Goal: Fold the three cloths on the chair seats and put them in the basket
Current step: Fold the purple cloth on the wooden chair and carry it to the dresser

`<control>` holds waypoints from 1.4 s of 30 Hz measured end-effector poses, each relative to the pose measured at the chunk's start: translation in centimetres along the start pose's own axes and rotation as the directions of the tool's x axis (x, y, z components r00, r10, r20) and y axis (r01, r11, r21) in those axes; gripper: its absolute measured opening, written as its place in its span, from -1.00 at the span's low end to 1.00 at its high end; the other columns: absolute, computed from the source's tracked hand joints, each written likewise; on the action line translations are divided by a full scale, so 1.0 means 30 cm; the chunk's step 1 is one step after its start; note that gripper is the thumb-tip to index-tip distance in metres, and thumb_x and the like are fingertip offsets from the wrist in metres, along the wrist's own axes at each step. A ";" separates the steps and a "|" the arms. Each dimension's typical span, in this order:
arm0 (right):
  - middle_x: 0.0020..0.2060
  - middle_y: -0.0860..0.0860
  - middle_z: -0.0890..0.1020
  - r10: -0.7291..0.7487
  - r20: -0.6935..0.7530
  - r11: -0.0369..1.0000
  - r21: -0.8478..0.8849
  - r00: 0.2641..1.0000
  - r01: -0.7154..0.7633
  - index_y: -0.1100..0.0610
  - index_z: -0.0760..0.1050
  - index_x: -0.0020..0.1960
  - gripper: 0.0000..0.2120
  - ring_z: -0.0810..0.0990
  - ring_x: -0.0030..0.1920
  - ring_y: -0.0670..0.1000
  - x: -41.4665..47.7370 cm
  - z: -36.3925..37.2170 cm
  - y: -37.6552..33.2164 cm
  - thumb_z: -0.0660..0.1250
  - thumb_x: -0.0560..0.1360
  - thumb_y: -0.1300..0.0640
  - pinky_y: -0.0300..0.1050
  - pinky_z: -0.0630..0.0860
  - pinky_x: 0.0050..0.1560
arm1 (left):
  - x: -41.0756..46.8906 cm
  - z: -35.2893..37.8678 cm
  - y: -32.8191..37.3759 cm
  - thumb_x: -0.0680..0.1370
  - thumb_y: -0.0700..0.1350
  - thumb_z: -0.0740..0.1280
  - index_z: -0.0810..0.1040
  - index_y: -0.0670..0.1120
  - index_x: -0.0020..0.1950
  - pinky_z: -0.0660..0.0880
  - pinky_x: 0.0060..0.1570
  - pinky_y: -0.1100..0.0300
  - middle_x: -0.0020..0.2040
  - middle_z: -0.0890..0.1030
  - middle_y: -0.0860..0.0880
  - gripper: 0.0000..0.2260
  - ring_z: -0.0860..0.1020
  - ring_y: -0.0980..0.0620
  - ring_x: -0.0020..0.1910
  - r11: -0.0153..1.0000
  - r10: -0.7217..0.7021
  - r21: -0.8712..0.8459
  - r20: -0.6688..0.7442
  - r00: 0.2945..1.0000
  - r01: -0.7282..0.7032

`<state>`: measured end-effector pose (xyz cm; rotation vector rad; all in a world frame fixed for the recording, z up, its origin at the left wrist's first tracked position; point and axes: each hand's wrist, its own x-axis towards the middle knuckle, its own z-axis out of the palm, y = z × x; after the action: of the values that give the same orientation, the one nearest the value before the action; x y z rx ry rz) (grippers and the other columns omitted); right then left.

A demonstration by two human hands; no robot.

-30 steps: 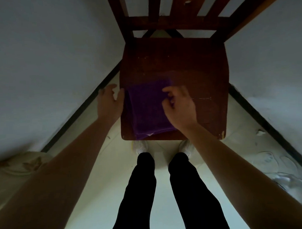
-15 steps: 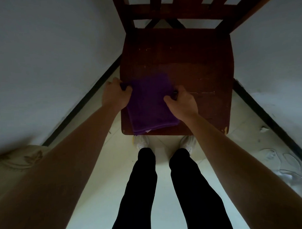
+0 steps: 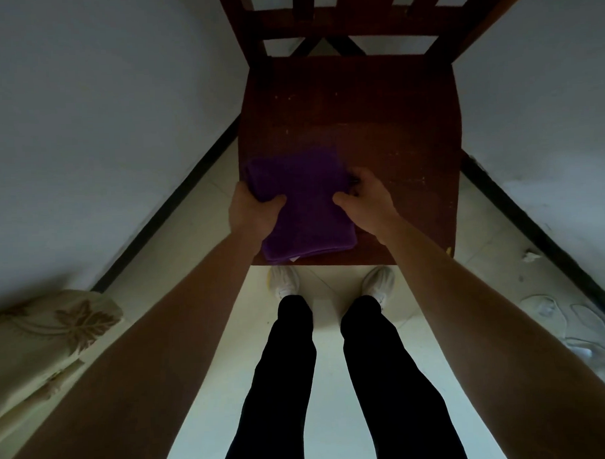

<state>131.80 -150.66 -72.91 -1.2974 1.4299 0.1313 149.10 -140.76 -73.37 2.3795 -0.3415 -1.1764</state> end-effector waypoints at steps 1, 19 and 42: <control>0.05 -0.07 0.57 0.017 0.016 0.998 0.052 1.000 -0.017 0.01 0.34 0.46 -0.46 0.58 0.11 0.01 -0.015 -0.010 -0.008 0.38 0.51 0.08 0.01 0.57 0.14 | -0.014 -0.007 0.012 0.37 0.04 0.54 0.38 -0.09 0.38 0.52 0.11 0.06 0.28 0.54 -0.05 -0.35 0.55 -0.05 0.19 0.999 0.015 -0.043 0.033 0.999 -0.013; 0.22 0.03 0.59 -0.132 -0.077 0.792 0.592 0.988 0.152 -0.11 0.42 0.38 -0.48 0.62 0.17 0.14 -0.898 -0.888 -0.318 0.29 0.49 0.28 0.16 0.62 0.11 | -0.753 -0.311 0.988 0.44 -0.23 0.50 0.36 0.19 0.42 0.57 0.14 -0.16 0.28 0.57 -0.01 -0.35 0.60 -0.06 0.20 0.918 0.396 -0.281 0.670 0.628 -0.279; 0.00 0.05 0.67 0.482 -0.859 0.549 0.448 0.170 0.706 -0.11 0.39 0.41 -0.42 0.71 -0.07 -0.01 -3.251 -0.372 0.827 0.25 0.53 0.41 -0.07 0.63 -0.20 | -2.993 0.199 0.376 0.54 -0.32 0.37 0.13 0.17 0.55 0.63 -0.01 -0.07 0.28 0.58 -0.09 -0.27 0.60 -0.08 0.20 0.527 0.168 -0.494 0.858 -0.485 -0.692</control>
<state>81.85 -89.53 -9.52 -0.4493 1.9542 -1.8096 89.98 -115.22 -9.51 0.2495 -2.1095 -2.1561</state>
